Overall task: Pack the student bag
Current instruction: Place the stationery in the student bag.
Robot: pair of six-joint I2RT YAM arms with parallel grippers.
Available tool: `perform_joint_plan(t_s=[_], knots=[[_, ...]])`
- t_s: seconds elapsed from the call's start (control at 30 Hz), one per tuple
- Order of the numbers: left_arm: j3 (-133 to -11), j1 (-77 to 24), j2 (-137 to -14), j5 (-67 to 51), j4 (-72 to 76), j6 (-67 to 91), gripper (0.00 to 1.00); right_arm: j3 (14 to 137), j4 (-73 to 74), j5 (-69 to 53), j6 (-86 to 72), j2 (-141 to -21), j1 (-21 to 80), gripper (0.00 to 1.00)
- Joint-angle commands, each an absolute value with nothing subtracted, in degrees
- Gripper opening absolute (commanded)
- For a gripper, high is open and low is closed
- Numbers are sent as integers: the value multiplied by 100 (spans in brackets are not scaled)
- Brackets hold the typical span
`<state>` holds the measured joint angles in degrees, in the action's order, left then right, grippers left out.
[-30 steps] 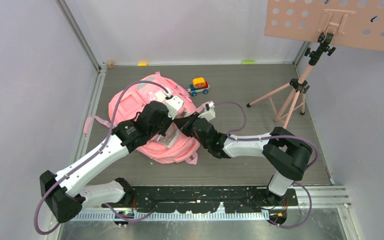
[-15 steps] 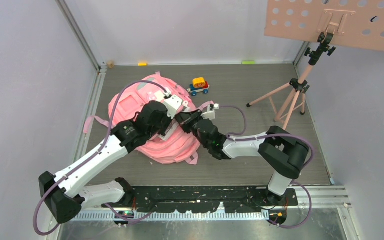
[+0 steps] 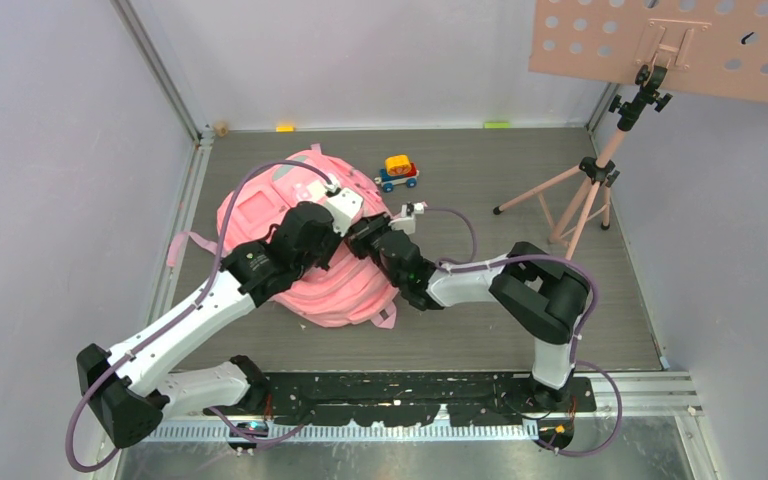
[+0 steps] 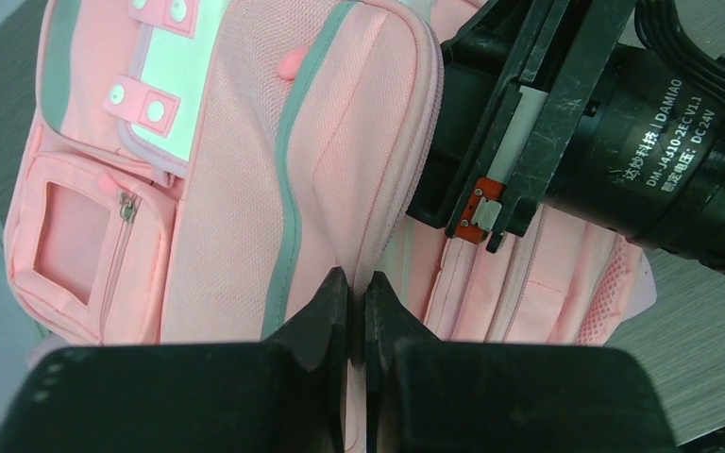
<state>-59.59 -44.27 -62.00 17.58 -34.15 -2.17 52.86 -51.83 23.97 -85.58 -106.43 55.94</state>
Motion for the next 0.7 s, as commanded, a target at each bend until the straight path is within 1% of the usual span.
perform_joint_plan(t_s=[0.0, 0.03, 0.07, 0.1, 0.13, 0.2, 0.43, 0.57, 0.67], knots=[[-6216, -4548, -5986, 1569, -3052, -210, 0, 5796, -4863, 1952, -8765, -10690, 5498, 5], [-6210, -4545, -5959, 1654, -3058, -232, 0, 5824, -4800, 1894, -8677, -10707, 5496, 8], [-6207, -4536, -5926, 1686, -3051, -243, 0, 5839, -4670, 1870, -8632, -10747, 5489, 16], [-6200, -4517, -5898, 1646, -3043, -253, 0, 5854, -4607, 1828, -8550, -10766, 5491, 20], [-6203, -4498, -5858, 1591, -3035, -247, 0, 5867, -4514, 1810, -8489, -10802, 5493, 26], [-6221, -4456, -5826, 1487, -3040, -219, 0, 5924, -4363, 1807, -8275, -10852, 5493, 34], [-6313, -4353, -5926, 1258, -3132, -104, 0, 6180, -3889, 1793, -7557, -10848, 5493, 49], [-6377, -4316, -5957, 1257, -3211, -36, 0, 5983, -3574, 1909, -7285, -10511, 5504, 60], [-6477, -4299, -6021, 1276, -3327, -35, 0, 5677, -3275, 2092, -7105, -10205, 5515, 63]])
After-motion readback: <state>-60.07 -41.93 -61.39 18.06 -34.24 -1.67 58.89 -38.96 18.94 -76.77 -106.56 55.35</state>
